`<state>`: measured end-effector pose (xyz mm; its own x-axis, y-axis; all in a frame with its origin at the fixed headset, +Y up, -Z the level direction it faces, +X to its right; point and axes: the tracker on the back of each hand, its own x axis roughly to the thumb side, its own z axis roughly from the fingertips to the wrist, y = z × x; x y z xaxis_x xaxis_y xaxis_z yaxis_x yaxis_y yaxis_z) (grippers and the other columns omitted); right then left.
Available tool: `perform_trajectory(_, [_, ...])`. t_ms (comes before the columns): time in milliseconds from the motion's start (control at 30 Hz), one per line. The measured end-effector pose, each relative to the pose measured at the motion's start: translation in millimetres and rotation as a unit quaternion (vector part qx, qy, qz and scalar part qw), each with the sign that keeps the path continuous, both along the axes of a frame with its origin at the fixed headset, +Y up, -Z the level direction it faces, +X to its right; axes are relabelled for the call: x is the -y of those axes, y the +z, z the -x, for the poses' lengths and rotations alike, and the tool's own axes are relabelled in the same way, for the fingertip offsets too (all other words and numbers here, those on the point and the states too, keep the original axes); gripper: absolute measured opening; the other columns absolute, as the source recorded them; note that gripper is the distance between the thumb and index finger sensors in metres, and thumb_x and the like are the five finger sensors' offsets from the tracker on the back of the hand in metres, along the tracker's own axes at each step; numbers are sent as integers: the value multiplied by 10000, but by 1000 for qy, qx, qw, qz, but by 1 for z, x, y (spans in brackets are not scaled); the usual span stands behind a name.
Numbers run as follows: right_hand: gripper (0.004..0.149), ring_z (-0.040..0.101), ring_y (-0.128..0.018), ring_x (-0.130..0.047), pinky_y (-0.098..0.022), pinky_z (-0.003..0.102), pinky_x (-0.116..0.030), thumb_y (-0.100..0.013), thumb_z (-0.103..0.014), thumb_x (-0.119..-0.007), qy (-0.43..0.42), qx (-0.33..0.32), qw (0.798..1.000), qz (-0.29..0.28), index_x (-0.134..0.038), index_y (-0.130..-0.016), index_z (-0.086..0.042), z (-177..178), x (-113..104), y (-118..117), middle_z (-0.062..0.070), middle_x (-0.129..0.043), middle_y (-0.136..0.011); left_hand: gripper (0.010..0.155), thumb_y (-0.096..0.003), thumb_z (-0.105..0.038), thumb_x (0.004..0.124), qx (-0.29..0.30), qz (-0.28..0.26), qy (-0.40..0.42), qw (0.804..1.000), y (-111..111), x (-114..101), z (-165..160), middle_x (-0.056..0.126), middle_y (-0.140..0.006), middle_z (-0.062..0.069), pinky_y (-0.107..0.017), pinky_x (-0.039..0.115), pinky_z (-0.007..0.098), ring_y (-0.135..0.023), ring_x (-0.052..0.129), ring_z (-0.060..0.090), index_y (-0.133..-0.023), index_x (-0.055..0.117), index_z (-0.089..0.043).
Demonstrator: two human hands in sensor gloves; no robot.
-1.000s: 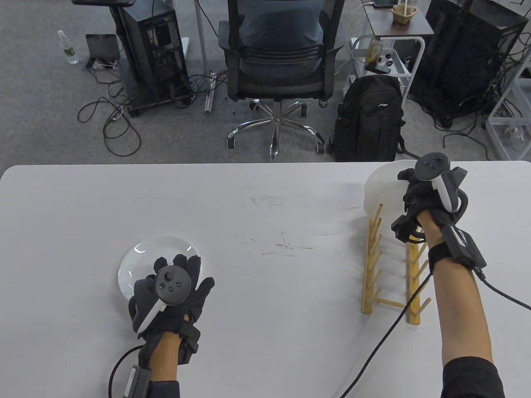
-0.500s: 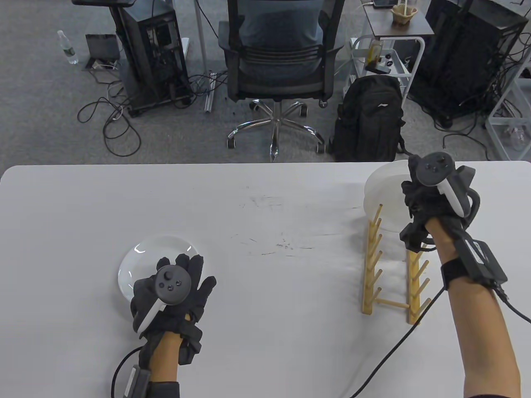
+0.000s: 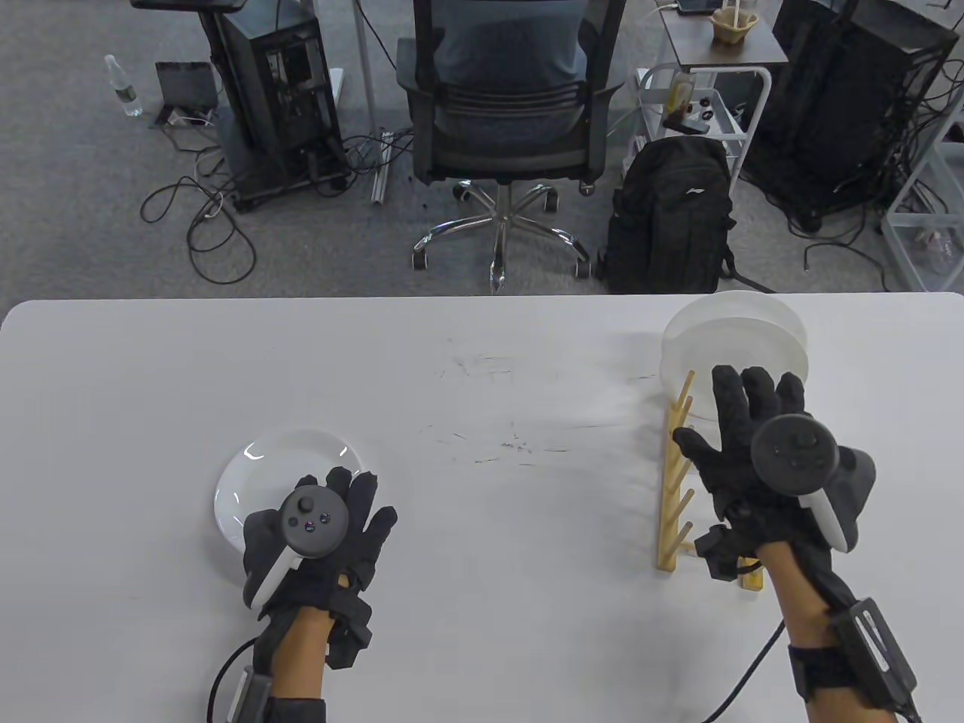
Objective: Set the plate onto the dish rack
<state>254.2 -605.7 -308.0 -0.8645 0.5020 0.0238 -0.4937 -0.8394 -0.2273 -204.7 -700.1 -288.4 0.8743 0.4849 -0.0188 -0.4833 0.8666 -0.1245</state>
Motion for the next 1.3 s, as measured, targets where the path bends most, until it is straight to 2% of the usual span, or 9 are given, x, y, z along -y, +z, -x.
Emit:
perform_trajectory(200, [883, 495, -1062, 8, -729, 729, -109, -449, -525, -792, 9, -10, 998, -60, -301, -1127, -243, 3, 35, 16, 150, -157, -1220, 667, -542, -525, 651, -100, -1, 21, 995, -12, -5, 16, 555, -1169, 196, -670, 333, 781, -1051, 463, 609, -1114, 613, -184])
perform_trajectory(367, [873, 503, -1056, 11, -723, 730, -103, -460, -525, -774, 32, -27, 999, -5, -300, -1128, -224, 5, 53, 10, 161, -153, -1216, 683, -539, -532, 659, -176, 58, 64, 981, -42, -20, 73, 595, -1141, 221, -680, 496, 725, -994, 612, 601, -1114, 609, -167])
perform_trajectory(500, [870, 499, -1050, 22, -721, 727, -97, -469, -516, -761, 48, -37, 998, 26, -286, -1126, -201, 11, 61, 7, 158, -143, -1212, 722, -537, -531, 658, -255, 105, 20, 961, -51, -16, 116, 596, -1131, 231, -669, 539, 703, -968, 641, 609, -1126, 538, -132])
perform_trajectory(633, [867, 494, -1048, 30, -721, 725, -93, -474, -507, -757, 53, -52, 996, 49, -284, -1124, -183, 17, 69, 7, 151, -139, -1211, 811, -516, -570, 672, -314, 142, -89, 934, -44, 7, 144, 725, -1021, 216, -603, 674, 645, -821, 824, 559, -1127, 455, -83])
perform_trajectory(733, [867, 495, -1045, 35, -719, 725, -88, -475, -505, -754, 52, -52, 995, 60, -280, -1123, -179, 17, 72, 6, 153, -132, -1209, 922, -491, -648, 660, -336, 212, -121, 910, -34, 30, 154, 729, -970, 205, -546, 749, 592, -722, 914, 488, -1112, 399, -20])
perform_trajectory(867, [871, 494, -1037, 51, -716, 723, -79, -479, -503, -749, 49, -49, 995, 78, -265, -1122, -172, 14, 75, 4, 158, -115, -1205, 920, -460, -655, 722, -355, 238, -71, 901, -24, 59, 159, 835, -836, 121, -472, 817, 527, -582, 996, 387, -1061, 505, 6])
perform_trajectory(1000, [882, 493, -1033, 56, -719, 720, -85, -480, -499, -749, 40, -46, 994, 88, -250, -1119, -152, 11, 77, 3, 158, -107, -1201, 683, -464, -485, 814, -406, 208, 56, 888, -20, 70, 160, 922, -666, 10, -386, 883, 444, -423, 1052, 253, -965, 664, -46])
perform_trajectory(1200, [877, 494, -1031, 55, -717, 721, -87, -482, -496, -746, 33, -48, 994, 90, -252, -1118, -148, 9, 77, 4, 158, -105, -1200, 509, -509, -358, 759, -412, 213, -18, 886, -28, 43, 157, 981, -755, 109, -369, 913, 444, -460, 1124, 316, -965, 711, -138])
perform_trajectory(1300, [876, 495, -1032, 50, -720, 720, -98, -483, -495, -744, 28, -49, 995, 88, -254, -1117, -140, 8, 78, 4, 160, -108, -1199, 475, -511, -335, 756, -408, 156, -50, 898, -32, 12, 154, 1013, -738, 128, -327, 943, 415, -423, 1161, 310, -951, 734, -156])
